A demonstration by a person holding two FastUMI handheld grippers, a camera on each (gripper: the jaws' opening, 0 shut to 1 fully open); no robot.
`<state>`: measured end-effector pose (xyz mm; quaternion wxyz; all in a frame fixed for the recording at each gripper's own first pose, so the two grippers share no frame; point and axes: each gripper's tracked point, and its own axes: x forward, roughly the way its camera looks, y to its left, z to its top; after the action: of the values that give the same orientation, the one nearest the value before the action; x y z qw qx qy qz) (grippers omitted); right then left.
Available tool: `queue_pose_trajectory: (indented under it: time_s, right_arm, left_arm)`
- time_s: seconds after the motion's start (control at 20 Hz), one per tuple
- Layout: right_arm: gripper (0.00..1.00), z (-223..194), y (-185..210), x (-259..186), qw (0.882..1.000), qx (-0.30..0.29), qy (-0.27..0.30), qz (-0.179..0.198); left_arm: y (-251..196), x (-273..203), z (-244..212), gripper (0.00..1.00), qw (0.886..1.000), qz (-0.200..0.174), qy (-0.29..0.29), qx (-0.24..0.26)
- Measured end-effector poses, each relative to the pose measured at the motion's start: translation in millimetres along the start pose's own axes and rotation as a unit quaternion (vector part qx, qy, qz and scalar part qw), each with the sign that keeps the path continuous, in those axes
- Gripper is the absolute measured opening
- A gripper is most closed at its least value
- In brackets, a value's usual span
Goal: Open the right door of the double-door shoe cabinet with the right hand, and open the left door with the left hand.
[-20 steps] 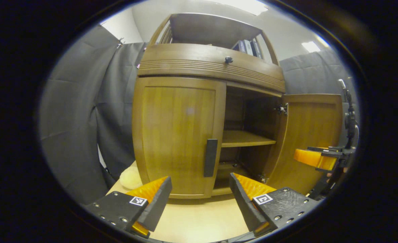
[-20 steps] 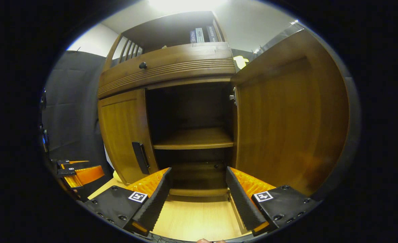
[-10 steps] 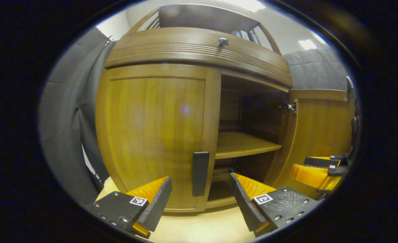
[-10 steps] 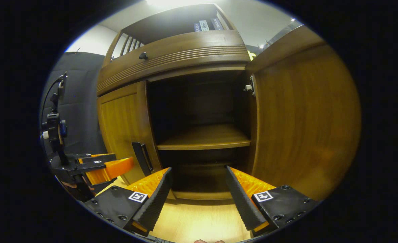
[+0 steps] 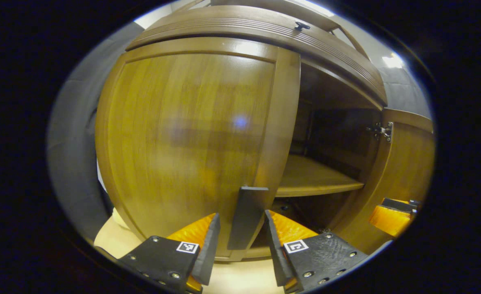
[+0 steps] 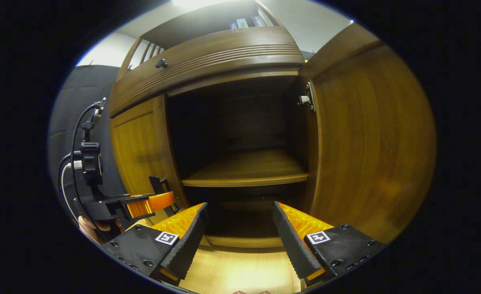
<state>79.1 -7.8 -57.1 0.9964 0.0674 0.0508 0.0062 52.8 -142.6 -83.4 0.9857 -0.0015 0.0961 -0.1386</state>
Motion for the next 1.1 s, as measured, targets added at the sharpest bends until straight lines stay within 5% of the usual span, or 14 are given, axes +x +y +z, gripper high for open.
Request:
queue_pose_trajectory:
  time_s: [0.2,0.4,0.65,0.8,1.1]
  right_arm:
    - [0.93,-2,4,1,1.000,-0.007,-0.001,0.008]
    - [0.93,2,6,2,0.999,-0.017,0.004,0.031]
    - [0.93,0,7,3,0.998,-0.019,0.020,0.047]
    - [0.93,-1,7,3,0.998,-0.019,0.022,0.053]
    - [0.92,-2,9,4,0.998,-0.015,0.027,0.052]
  left_arm:
    - [-2,10,2,0.63,1.000,0.008,-0.004,0.030]
    - [-4,12,1,0.28,0.996,0.050,-0.005,0.077]
    - [-6,14,1,0.19,0.997,0.042,-0.017,0.062]
    - [-5,12,0,0.05,0.998,0.033,-0.010,0.049]
    - [-4,-3,-2,0.05,0.998,0.025,-0.009,0.056]
